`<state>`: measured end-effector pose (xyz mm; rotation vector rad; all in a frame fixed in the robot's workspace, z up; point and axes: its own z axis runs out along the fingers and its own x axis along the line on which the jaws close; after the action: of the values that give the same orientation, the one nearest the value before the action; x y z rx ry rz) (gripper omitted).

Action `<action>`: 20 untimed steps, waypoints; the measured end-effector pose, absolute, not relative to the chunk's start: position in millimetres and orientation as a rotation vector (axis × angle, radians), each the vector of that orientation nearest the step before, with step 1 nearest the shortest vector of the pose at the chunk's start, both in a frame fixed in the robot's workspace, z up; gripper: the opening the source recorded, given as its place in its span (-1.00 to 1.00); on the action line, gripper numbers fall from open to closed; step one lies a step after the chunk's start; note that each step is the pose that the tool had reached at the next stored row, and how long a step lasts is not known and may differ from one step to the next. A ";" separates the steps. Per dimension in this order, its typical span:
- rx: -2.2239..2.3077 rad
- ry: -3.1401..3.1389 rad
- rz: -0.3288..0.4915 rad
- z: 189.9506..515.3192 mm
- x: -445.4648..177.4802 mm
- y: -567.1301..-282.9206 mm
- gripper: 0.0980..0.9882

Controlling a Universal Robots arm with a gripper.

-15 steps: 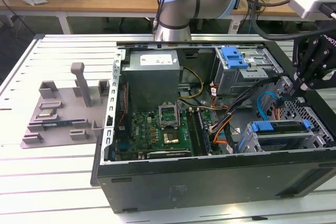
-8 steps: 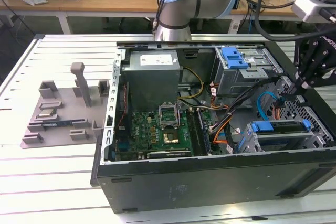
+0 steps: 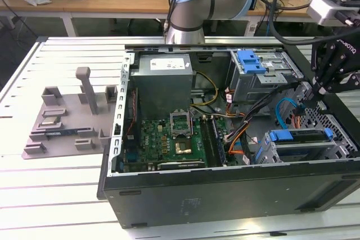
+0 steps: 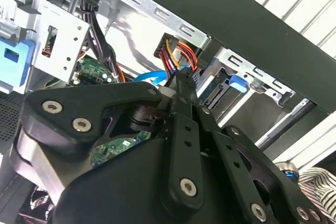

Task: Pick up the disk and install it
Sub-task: 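Insert the first disk wire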

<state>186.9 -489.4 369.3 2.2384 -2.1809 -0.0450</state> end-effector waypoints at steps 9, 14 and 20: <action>2.238 -2.180 -0.044 369.2 186.9 -489.4 -0.54; 2.225 -2.168 -0.016 360.5 186.9 -485.4 -0.54; 2.224 -2.168 -0.015 356.2 187.0 -485.9 -0.54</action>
<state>187.0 -485.9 356.2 2.2241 -2.1677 -0.0152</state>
